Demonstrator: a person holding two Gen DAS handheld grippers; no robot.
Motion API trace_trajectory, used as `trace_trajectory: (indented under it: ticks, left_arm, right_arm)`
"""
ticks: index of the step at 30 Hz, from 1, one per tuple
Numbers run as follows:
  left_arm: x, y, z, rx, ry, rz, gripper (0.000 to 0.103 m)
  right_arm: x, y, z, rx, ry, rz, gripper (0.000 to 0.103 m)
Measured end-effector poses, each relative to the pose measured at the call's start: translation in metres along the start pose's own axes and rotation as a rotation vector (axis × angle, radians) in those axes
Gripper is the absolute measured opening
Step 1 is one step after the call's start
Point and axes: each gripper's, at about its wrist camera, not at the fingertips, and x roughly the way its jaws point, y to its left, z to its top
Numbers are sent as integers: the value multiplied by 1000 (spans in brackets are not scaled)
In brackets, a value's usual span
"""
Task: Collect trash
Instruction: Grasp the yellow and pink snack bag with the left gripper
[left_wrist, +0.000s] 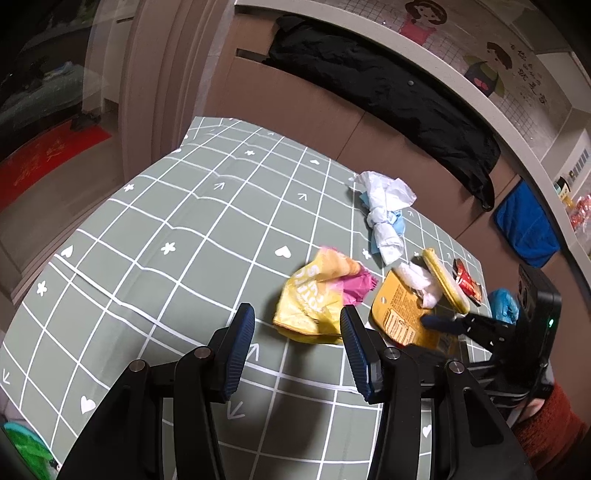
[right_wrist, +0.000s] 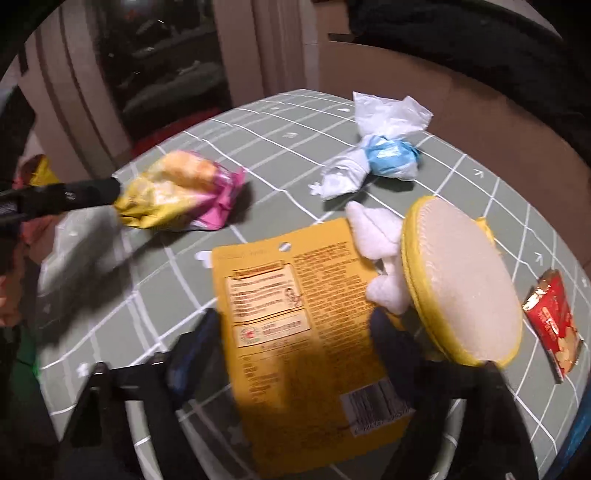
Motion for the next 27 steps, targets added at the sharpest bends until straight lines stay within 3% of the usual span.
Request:
trace_trajectory:
  ticks: [1,3,6,14,16,17,18,19,22,25,27]
  left_arm:
    - [-1,-1,1,2,-5,-2,49]
    - [-3,-3,2,9,-12,-5,49]
    - [-4,-8,3,39,-20,-13,49]
    - [20,-27,11,201,-11,58,50]
    - [35,-28,15,231,15,120,50]
    - [42,-27,16,232,21,146,50]
    - [48,-25,17,225,28,161,50]
    - [53,-23,17,208,40,170,50]
    - [61,-11,16,112,63,143,49]
    - [61,-4,13,37,74,93,33]
    - [58,-6,11,36,61,104,32]
  right_arm:
    - [-3,-3,0,12,6,35,42]
    - [-5,-11,1,52,31,113,1]
    - [-15,-18,-5,100,24,23,2]
    - [-50,-28,-11,104,-39,23,4]
    - [-49,-31,-14,102,-27,8,15]
    - [-49,-34,-17,104,-23,7,32]
    - [-50,-39,-21,117,-26,15,45]
    - [-50,-44,-22,129,-31,24,46]
    - [-45,-56,-28,149,-35,21,46]
    - [-37,-73,-27,173,-51,-21,46]
    - [-34,-85,-24,207,-85,-42,45]
